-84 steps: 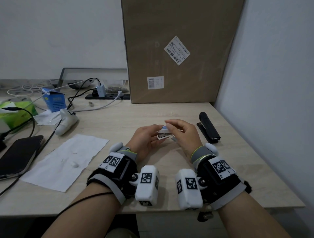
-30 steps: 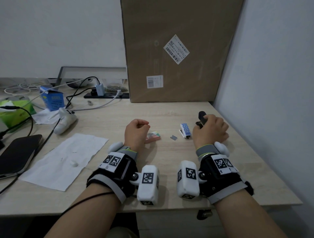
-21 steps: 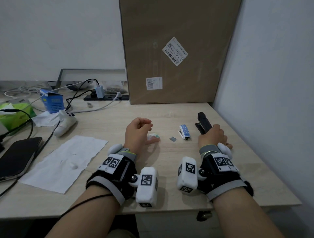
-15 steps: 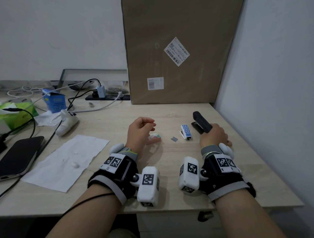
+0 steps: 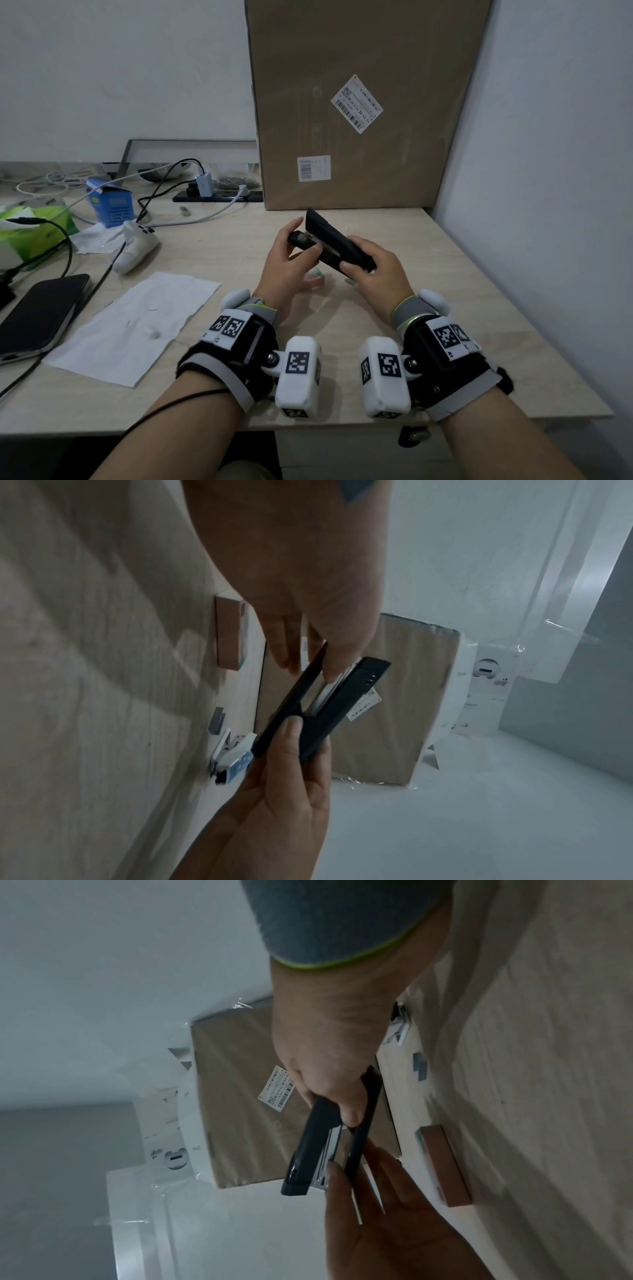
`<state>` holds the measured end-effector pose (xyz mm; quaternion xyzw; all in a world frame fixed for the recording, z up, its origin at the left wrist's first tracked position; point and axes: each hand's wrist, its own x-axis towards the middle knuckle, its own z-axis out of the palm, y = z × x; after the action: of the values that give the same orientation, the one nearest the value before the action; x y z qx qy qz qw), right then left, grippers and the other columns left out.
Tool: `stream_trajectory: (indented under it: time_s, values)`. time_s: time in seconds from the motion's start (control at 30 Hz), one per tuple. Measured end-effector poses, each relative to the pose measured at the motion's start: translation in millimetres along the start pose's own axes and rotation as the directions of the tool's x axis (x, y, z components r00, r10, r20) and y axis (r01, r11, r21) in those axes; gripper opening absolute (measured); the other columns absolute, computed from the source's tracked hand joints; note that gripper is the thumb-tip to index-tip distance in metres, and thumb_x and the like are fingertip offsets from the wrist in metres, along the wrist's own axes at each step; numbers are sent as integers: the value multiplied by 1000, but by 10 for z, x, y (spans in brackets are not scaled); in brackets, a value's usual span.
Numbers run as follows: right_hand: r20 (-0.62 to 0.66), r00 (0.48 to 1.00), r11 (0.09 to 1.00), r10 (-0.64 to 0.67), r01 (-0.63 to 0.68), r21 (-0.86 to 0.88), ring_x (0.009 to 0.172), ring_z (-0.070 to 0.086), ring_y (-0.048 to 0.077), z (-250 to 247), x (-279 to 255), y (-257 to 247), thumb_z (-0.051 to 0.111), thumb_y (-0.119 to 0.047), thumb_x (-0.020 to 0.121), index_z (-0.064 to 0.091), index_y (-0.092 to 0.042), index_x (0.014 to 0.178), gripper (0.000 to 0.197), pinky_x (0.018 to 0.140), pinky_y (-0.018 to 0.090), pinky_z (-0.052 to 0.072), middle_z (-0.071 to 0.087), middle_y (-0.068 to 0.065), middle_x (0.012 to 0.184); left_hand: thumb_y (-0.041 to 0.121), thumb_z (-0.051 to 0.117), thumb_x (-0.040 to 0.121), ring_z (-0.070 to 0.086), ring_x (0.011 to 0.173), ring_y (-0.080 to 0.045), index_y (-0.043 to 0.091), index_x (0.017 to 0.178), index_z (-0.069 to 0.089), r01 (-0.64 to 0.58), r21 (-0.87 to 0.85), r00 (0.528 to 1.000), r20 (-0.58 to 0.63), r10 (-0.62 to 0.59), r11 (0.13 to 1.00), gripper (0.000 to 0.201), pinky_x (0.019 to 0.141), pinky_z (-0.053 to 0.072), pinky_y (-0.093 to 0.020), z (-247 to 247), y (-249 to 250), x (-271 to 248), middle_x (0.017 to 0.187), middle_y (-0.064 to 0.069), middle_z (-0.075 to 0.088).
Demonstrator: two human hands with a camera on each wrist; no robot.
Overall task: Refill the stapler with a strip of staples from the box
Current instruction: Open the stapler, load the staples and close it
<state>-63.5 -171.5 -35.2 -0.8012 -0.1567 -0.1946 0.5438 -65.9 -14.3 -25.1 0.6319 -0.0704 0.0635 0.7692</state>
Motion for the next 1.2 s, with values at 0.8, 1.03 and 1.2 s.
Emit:
stream_trajectory:
  time_s: [0.8, 1.03, 1.2]
  values:
    - [-170, 985, 982, -14, -18, -190, 90, 62, 24, -49, -4, -30, 72, -38, 73, 68, -20, 96, 29, 80, 38, 50, 71, 5, 94, -9, 62, 80, 48, 47, -10, 13, 68, 43, 41, -51, 989, 147, -33, 998, 31, 50, 43, -20, 20, -63, 15, 64, -5, 46]
    - [-465, 873, 987, 146, -159, 11, 74, 58, 17, -143, 24, -98, 55, -45, 86, 64, -13, 91, 34, 65, 26, 39, 63, 0, 76, -13, 57, 82, 60, 82, -22, 13, 70, 40, 86, -134, 978, 198, -58, 987, 33, 64, 56, -19, 113, -76, -23, 84, -13, 54]
    - [-580, 754, 951, 308, -243, 189, 76, 67, 25, -122, 100, -14, 40, -56, 87, 61, -20, 78, 42, 70, 36, 53, 71, 6, 80, -13, 56, 82, 60, 82, -22, 13, 70, 40, 75, -142, 980, 194, -47, 987, 33, 65, 57, -19, 94, -77, -11, 82, -11, 52]
